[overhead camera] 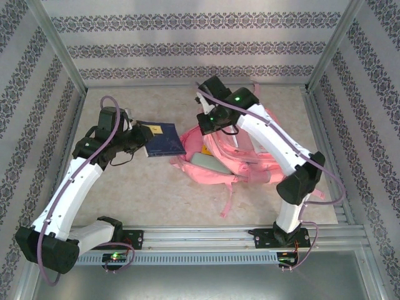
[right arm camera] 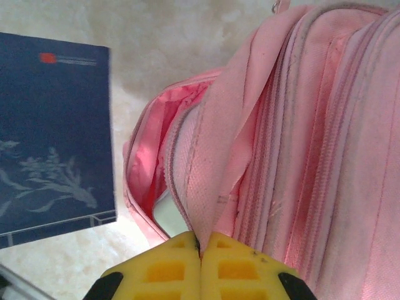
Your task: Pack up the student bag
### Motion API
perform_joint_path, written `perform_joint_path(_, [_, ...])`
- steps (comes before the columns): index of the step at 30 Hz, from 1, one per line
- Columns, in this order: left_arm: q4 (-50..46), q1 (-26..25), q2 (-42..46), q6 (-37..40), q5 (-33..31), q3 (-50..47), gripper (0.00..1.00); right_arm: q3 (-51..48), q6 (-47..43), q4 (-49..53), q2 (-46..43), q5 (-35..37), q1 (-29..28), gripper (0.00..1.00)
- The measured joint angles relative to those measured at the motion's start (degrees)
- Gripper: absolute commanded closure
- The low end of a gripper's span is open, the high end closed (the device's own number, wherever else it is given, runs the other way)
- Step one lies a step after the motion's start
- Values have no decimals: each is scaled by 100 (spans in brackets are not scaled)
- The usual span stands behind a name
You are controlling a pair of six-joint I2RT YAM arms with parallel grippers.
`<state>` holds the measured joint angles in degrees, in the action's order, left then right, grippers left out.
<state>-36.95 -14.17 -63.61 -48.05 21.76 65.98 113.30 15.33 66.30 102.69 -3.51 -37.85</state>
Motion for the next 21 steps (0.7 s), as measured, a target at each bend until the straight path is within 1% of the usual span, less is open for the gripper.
perform_joint_path(3, [487,-20,-90,-234,404,-20,100,-190,-59,-44,-267,-413,219,100])
perform_joint_path(8, [1534,-160,-269,-699,968,-348,100,-863,44,-474,-787,-1523,785,100])
perform_joint_path(11, [1928,-295,-564,-879,1185,-455,100,-1145,168,-704,-1014,-2028,1071,100])
perform_joint_path(17, [2352,-479,-1113,-1102,1325,-492,100,-1445,450,-1003,-1215,-2557,1375,100])
perform_joint_path(21, [2549,-667,-1401,-1185,1316,-492,100,-1521,619,-1099,-1320,-2754,1513,100])
